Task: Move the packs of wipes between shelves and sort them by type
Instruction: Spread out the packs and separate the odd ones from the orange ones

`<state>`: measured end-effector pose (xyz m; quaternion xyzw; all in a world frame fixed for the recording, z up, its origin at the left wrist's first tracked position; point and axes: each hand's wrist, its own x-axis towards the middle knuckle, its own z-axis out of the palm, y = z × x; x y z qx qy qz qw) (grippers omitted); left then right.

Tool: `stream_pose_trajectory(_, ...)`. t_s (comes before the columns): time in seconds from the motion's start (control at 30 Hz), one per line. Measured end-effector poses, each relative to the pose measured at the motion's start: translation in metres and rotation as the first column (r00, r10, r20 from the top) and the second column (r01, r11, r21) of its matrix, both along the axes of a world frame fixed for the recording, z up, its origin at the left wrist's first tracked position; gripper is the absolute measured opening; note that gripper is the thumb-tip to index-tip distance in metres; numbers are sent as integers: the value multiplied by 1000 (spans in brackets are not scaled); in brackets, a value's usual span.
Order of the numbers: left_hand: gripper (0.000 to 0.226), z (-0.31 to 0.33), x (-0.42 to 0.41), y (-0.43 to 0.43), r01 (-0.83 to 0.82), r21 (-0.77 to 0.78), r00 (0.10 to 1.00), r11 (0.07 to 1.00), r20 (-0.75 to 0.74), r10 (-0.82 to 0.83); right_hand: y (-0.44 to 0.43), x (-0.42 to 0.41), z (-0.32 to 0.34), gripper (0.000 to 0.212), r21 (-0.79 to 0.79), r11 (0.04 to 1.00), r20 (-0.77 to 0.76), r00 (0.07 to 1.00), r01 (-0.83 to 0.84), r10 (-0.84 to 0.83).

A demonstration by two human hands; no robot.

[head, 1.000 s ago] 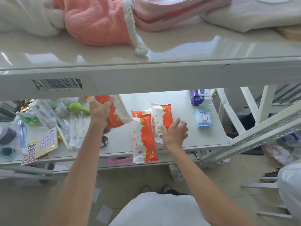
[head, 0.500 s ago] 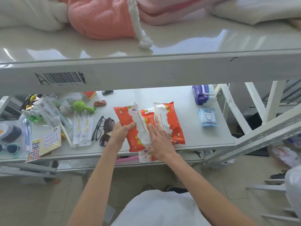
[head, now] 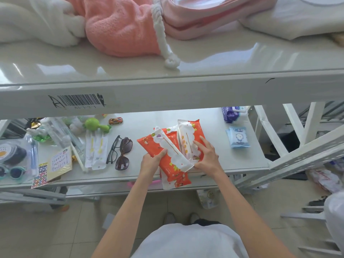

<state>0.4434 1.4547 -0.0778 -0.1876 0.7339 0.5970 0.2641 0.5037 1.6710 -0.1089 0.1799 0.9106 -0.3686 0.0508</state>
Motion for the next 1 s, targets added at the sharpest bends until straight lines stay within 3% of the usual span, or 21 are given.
stream_pose_trajectory(0.1,45,3,-6,-1,-63,135,987,989,153,42,4,-4,2,90,-83,995,29,998,53,-51)
stream_pose_trajectory(0.23,48,5,-17,-1,-95,210,973,973,226,46,7,-10,6,83,-117,992,51,998,49,-43)
stream_pose_trajectory(0.4,37,24,-51,2,-41,253,987,967,158,1,9,-16,14,51,-61,998,56,998,28,-24)
stream_pose_trajectory(0.53,45,26,-74,14,-10,144,992,990,124,-8,-1,-17,12,33,26,994,13,994,105,-105)
stream_pose_trajectory(0.73,31,23,-78,10,60,-99,998,993,-19,-62,-10,-21,13,34,119,982,-3,989,149,-150)
stream_pose_trajectory(1.0,25,29,-59,13,283,-70,953,957,-94,-288,-7,-11,10,43,92,986,35,989,139,-143)
